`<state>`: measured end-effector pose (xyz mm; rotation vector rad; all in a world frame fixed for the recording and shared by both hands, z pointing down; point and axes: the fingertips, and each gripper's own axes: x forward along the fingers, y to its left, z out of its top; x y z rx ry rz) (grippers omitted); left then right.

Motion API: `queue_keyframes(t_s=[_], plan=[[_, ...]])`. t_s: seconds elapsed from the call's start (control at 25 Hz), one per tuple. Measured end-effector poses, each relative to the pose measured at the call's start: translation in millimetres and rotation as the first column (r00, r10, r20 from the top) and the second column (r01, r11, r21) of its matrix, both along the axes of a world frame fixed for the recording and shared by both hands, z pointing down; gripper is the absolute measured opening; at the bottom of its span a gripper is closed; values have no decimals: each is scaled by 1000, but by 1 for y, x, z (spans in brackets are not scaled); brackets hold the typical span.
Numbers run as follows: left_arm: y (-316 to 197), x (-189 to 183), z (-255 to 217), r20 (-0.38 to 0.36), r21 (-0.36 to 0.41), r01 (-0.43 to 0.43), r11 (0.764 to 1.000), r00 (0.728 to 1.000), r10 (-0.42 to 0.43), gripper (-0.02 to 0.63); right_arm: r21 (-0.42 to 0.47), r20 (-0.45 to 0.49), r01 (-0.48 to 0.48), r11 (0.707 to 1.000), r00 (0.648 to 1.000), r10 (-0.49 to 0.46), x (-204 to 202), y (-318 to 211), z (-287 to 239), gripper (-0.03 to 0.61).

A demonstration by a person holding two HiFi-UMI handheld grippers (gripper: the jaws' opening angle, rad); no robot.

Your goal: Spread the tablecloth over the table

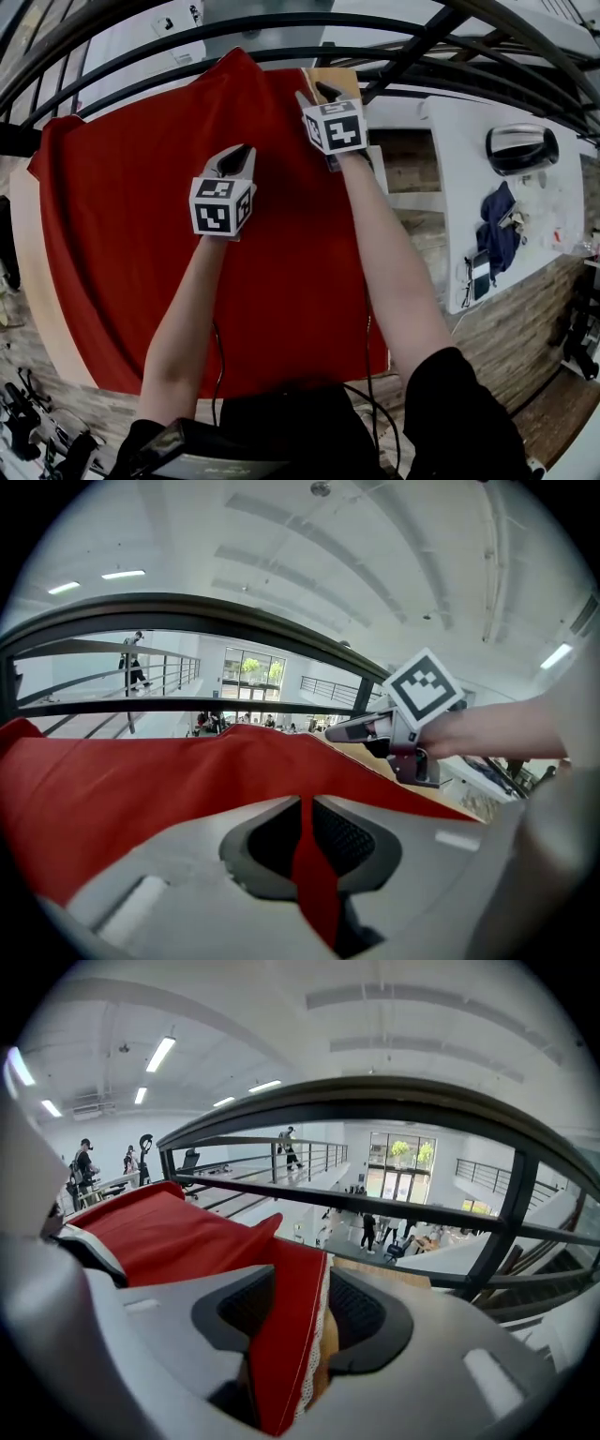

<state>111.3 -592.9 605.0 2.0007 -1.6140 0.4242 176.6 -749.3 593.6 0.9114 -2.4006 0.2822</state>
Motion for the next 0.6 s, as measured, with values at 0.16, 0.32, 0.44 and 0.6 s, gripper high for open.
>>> queue_keyframes(t_s=[0.16,0.32,0.44,0.6], plan=[[1,1,-2,13,8,-21,1000,1000,21,34,-94,-47,-16,995,999,11,-5,-15,20,213],[0,0,-2,8,20,-4,1000,1000,3,34,-167,-95,-52,985,995,37,-2,-23,33,193],[0,-3,-3,8,23,8,1000,1000,-8,34,-194,-119,-64,979,992,42,-3,-23,34,190],[1,-7,-5,6,41,37,998,999,-37,34,-212,-142,-76,974,989,46,2,-23,33,56]])
